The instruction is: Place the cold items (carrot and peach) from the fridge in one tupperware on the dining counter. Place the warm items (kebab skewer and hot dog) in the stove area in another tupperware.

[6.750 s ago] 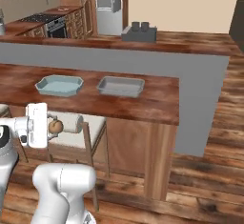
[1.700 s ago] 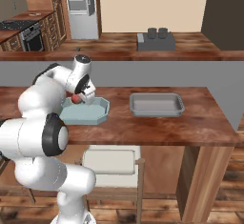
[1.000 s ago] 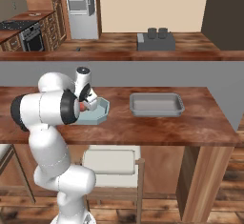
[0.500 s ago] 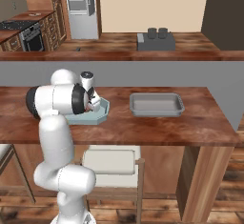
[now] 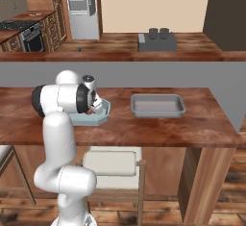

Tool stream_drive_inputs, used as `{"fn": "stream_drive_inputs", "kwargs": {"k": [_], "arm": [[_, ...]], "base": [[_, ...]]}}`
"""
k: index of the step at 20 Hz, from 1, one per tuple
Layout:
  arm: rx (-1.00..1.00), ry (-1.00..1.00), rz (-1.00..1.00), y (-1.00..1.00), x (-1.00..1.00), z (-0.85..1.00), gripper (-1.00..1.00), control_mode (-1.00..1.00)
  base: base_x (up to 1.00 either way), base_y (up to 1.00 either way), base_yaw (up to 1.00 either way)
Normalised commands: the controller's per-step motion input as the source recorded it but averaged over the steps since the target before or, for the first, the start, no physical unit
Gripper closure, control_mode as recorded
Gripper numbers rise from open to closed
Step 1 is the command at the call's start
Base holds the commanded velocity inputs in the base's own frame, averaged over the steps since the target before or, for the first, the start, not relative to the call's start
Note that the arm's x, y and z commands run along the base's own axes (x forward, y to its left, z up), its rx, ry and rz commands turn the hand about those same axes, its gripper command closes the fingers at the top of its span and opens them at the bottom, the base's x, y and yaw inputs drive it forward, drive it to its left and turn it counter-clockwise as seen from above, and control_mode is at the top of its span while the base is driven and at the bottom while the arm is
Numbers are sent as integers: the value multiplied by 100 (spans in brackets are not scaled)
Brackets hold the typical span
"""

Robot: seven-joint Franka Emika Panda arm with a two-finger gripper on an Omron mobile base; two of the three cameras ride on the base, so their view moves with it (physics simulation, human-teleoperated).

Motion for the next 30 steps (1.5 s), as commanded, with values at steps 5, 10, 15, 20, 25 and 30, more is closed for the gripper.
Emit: {"fn": "stream_drive_inputs", "kwargs": {"k": [5, 10, 15, 20, 25, 30], "arm": [[0, -16, -2, -11, -2, -1, -100, -100], [0, -17, -1, -21, 0, 3, -100, -100], [7, -15, 0, -38, 0, 40, -100, -100], [8, -18, 0, -63, -53, 100, -100, -100], [0, -9, 5, -42, -99, 100, -100, -100], [-12, -14, 6, -11, -100, 100, -100, -100]], "base": [[0, 0, 0], [0, 0, 0], [0, 0, 0], [0, 0, 0], [0, 0, 0], [0, 0, 0]]}}
